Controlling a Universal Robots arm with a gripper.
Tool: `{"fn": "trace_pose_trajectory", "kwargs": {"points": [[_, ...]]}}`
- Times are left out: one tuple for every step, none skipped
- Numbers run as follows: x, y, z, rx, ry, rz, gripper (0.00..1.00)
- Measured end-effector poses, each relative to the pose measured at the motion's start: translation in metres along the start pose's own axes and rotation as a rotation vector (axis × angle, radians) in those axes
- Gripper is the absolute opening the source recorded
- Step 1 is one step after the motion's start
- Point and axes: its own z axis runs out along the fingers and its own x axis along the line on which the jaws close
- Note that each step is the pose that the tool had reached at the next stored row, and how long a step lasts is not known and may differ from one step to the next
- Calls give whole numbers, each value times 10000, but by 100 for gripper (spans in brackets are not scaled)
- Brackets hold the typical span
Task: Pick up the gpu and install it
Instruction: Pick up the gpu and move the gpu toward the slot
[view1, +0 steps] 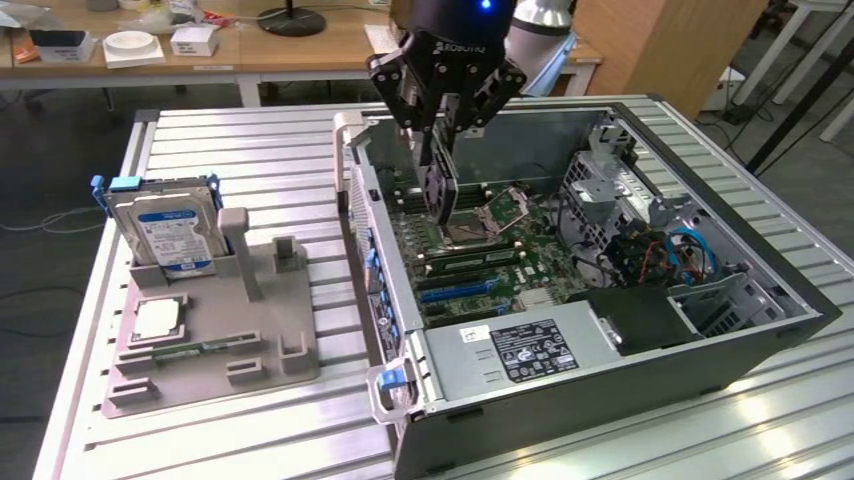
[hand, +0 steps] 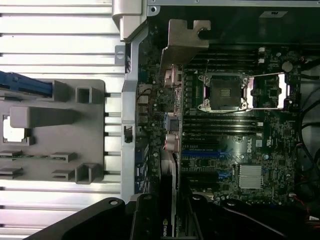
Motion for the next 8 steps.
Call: {"fn": "trace_pose_trajectory", "kwargs": {"points": [[-17, 0, -1, 0, 0, 0, 26], [-34, 0, -1, 1, 0, 0, 26], [-52, 0, -2, 1, 1, -1, 26], [-68, 0, -3, 0, 0, -2, 26], [-85, 0, -3, 1, 0, -2, 26], [-101, 0, -4, 0, 0, -4, 26], [-117, 1, -4, 0, 0, -4, 26], [-134, 1, -5, 1, 0, -4, 26]]}}
